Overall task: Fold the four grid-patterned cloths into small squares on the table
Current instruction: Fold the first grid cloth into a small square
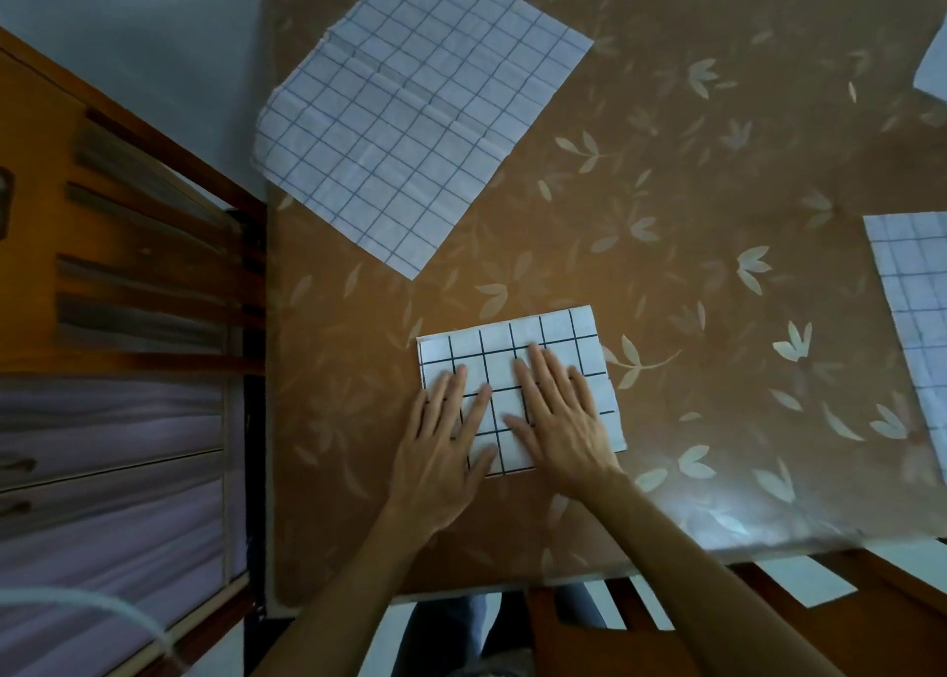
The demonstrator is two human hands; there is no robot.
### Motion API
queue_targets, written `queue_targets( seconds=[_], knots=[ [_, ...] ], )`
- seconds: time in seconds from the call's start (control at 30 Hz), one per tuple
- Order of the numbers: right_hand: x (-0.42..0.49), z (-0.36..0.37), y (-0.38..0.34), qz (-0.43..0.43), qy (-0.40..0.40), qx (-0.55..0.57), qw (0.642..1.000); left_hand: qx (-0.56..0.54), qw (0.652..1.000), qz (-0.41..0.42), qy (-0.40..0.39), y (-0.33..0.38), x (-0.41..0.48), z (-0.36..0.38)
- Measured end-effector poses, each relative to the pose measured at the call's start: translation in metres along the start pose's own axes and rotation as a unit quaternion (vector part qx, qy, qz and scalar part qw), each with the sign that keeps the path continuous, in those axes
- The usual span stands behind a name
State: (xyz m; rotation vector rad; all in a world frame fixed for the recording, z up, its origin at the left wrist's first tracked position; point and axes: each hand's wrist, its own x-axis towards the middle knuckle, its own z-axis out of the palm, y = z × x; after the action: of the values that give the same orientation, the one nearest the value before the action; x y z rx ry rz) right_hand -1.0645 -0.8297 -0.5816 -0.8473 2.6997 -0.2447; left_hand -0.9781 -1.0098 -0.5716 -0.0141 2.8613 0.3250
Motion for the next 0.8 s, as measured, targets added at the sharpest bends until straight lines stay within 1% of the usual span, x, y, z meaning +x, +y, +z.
queue_targets(
  seconds=[0.13, 0.27, 0.33, 0.4, 0.5, 0.53, 0.57, 0.67, 0.73, 0.8],
  knots=[
    [-0.007, -0.008, 0.031, 0.009, 0.004, -0.031, 0.999, 0.006, 0.999, -0.031, -0.012, -0.004, -0.002, 0.0],
    [-0.012, -0.017, 0.045, 0.018, -0.006, -0.024, 1.0, 0.019, 0.999, -0.038, -0.014, -0.002, -0.002, -0.004],
    [-0.014, -0.02, 0.041, 0.024, 0.009, -0.001, 1.0, 0.025, 0.999, -0.036, -0.013, -0.002, -0.003, -0.007],
    [-0.021, -0.026, 0.037, 0.069, 0.049, 0.059, 0.995, 0.029, 0.999, -0.029, -0.012, 0.0, -0.004, -0.01],
    [-0.042, -0.036, 0.032, 0.174, 0.123, 0.143, 0.967, 0.039, 0.999, -0.019, -0.023, 0.002, -0.003, -0.016],
    [-0.049, -0.038, 0.03, 0.209, 0.133, 0.164, 0.955, 0.042, 0.999, -0.019, -0.025, 0.002, -0.003, -0.018],
    [-0.057, -0.041, 0.026, 0.241, 0.13, 0.188, 0.943, 0.044, 0.999, -0.019, -0.024, 0.003, -0.002, -0.02],
    [-0.07, -0.045, 0.02, 0.322, 0.068, 0.255, 0.909, 0.041, 0.999, -0.016, -0.01, 0.01, -0.002, -0.024],
    [-0.073, -0.048, 0.018, 0.359, 0.046, 0.293, 0.885, 0.04, 0.999, 0.01, 0.0, 0.019, -0.003, -0.024],
    [-0.072, -0.052, 0.015, 0.395, 0.031, 0.349, 0.849, 0.022, 0.999, 0.037, 0.009, 0.03, -0.006, -0.023]
  ],
)
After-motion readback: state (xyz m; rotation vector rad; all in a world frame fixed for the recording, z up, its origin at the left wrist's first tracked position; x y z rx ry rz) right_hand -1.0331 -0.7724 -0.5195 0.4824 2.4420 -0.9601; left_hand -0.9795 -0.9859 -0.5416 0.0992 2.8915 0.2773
